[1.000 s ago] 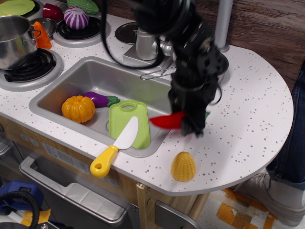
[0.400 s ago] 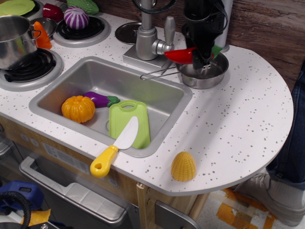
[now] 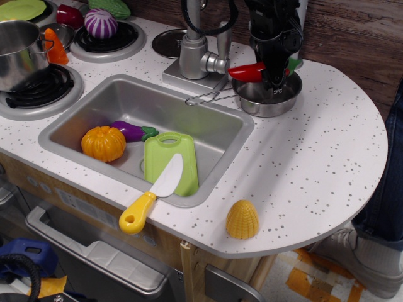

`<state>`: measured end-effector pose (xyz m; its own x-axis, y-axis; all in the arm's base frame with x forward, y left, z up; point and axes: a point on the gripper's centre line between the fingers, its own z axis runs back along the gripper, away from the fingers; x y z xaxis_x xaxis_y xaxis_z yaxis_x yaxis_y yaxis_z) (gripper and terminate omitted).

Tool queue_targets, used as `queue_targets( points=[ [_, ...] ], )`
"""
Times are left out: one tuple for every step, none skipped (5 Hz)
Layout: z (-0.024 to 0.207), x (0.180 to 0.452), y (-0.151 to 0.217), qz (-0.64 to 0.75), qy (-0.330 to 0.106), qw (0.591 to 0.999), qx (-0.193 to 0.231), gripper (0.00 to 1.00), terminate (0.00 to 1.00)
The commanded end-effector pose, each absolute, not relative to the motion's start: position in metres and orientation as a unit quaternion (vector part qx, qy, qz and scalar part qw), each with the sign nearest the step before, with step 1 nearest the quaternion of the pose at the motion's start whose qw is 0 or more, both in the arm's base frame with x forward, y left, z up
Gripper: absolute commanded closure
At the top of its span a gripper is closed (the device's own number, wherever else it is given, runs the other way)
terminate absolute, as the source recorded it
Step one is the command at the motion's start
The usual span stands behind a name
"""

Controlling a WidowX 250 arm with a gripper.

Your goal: Put pepper in pot or pan

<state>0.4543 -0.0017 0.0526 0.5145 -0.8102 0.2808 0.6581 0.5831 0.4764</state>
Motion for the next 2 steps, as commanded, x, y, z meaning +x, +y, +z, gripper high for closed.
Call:
queue_targets(
  points=[
    [0.0727, 0.4631, 0.0072, -0.423, -0.276, 0.844, 0.179, 0.0, 0.0],
    [0.0727, 0.4631, 0.0072, -0.423, -0.276, 0.844, 0.179, 0.0, 1.0]
  ],
)
